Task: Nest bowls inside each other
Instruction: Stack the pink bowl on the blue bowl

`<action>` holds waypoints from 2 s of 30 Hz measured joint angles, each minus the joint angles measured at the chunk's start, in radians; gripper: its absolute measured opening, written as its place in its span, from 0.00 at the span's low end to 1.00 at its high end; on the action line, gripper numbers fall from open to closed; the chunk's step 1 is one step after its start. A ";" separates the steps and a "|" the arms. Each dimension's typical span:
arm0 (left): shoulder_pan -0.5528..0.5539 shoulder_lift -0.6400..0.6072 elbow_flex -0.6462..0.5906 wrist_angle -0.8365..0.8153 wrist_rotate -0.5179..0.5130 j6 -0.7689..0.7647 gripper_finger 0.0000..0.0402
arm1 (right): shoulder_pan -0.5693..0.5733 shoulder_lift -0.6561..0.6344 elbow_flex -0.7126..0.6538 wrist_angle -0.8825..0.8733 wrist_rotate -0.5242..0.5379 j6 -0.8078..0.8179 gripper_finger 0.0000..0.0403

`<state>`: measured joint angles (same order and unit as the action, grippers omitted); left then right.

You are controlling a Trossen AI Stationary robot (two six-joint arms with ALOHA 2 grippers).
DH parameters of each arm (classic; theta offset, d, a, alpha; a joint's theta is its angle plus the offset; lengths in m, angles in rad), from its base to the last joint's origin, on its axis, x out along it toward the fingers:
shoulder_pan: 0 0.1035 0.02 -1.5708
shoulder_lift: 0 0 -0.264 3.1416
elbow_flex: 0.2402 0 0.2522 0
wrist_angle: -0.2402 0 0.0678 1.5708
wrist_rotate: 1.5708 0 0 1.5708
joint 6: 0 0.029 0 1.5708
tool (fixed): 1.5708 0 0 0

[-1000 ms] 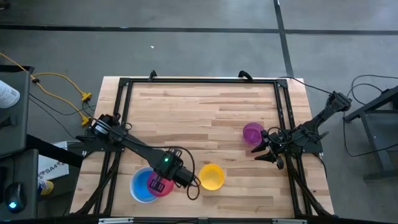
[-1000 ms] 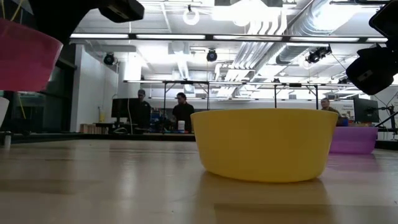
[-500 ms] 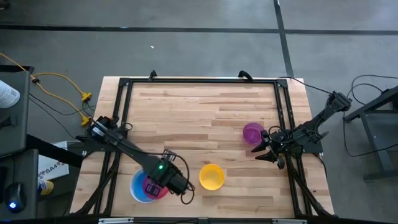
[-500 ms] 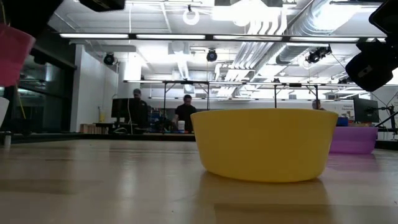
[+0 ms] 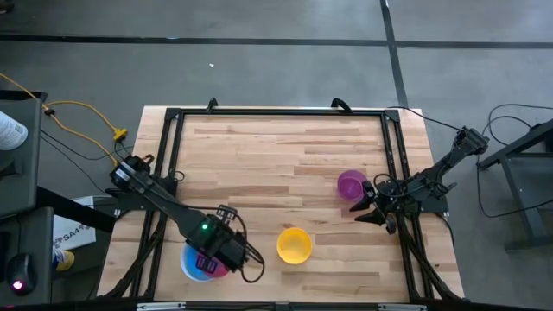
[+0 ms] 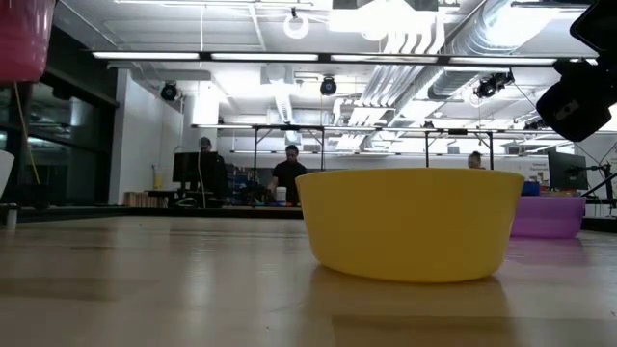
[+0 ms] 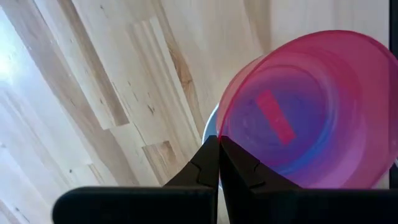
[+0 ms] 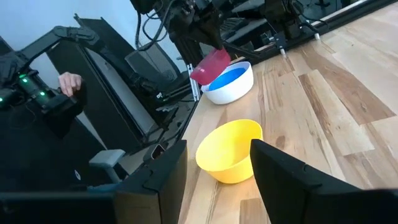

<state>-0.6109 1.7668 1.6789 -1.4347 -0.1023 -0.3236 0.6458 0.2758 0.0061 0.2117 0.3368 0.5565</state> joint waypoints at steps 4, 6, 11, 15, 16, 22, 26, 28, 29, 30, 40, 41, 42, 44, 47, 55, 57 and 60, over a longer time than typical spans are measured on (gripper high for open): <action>-0.007 -0.041 -0.104 0.023 -0.004 -0.065 0.00 | 0.000 0.000 0.000 -0.001 -0.006 0.021 0.42; -0.013 -0.059 -0.159 0.054 -0.001 -0.074 0.00 | 0.000 0.000 0.000 -0.001 -0.006 0.023 0.42; -0.012 -0.101 -0.270 0.170 0.066 -0.076 0.00 | 0.000 0.000 0.000 -0.001 -0.005 0.023 0.42; -0.012 -0.117 -0.317 0.180 0.074 -0.077 0.00 | 0.000 0.000 0.000 -0.001 -0.001 0.023 0.42; -0.012 -0.124 -0.329 0.196 0.074 -0.077 0.00 | 0.000 0.000 0.000 -0.001 -0.001 0.023 0.42; -0.012 -0.161 -0.406 0.285 0.071 -0.076 0.00 | 0.000 0.000 0.000 -0.001 0.002 0.023 0.42; -0.012 -0.172 -0.444 0.318 0.073 -0.086 0.00 | 0.000 0.000 0.000 -0.001 0.002 0.023 0.42; -0.012 -0.172 -0.458 0.332 0.074 -0.093 0.00 | 0.000 0.000 0.000 -0.001 0.002 0.023 0.42; -0.012 -0.172 -0.465 0.343 0.074 -0.093 0.00 | 0.000 0.000 0.000 0.000 0.002 0.023 0.42; -0.012 -0.172 -0.471 0.353 0.075 -0.093 0.00 | 0.000 0.000 0.000 -0.001 0.002 0.023 0.42; -0.012 -0.172 -0.501 0.418 0.090 -0.102 0.00 | 0.000 0.000 0.000 0.000 0.002 0.023 0.42; -0.012 -0.172 -0.504 0.426 0.098 -0.103 0.00 | 0.000 0.000 0.000 0.000 0.002 0.023 0.42; -0.012 -0.172 -0.508 0.430 0.101 -0.104 0.00 | 0.000 0.000 0.000 0.000 0.002 0.023 0.42; -0.012 -0.172 -0.518 0.439 0.118 -0.109 0.00 | 0.000 0.000 0.000 0.000 0.002 0.023 0.42; -0.012 -0.172 -0.530 0.446 0.139 -0.120 0.00 | 0.000 0.000 0.000 -0.001 0.002 0.023 0.42; -0.011 -0.172 -0.533 0.446 0.139 -0.156 0.03 | 0.000 0.000 0.000 0.000 0.002 0.023 0.42; -0.011 -0.172 -0.533 0.447 0.138 -0.161 0.04 | 0.000 0.000 0.000 0.000 0.002 0.023 0.42; -0.011 -0.172 -0.533 0.448 0.137 -0.175 0.04 | 0.000 0.000 0.000 0.000 0.002 0.023 0.42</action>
<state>-0.6224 1.5948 1.1461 -0.9867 0.0349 -0.4988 0.6460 0.2758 0.0061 0.2115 0.3386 0.5797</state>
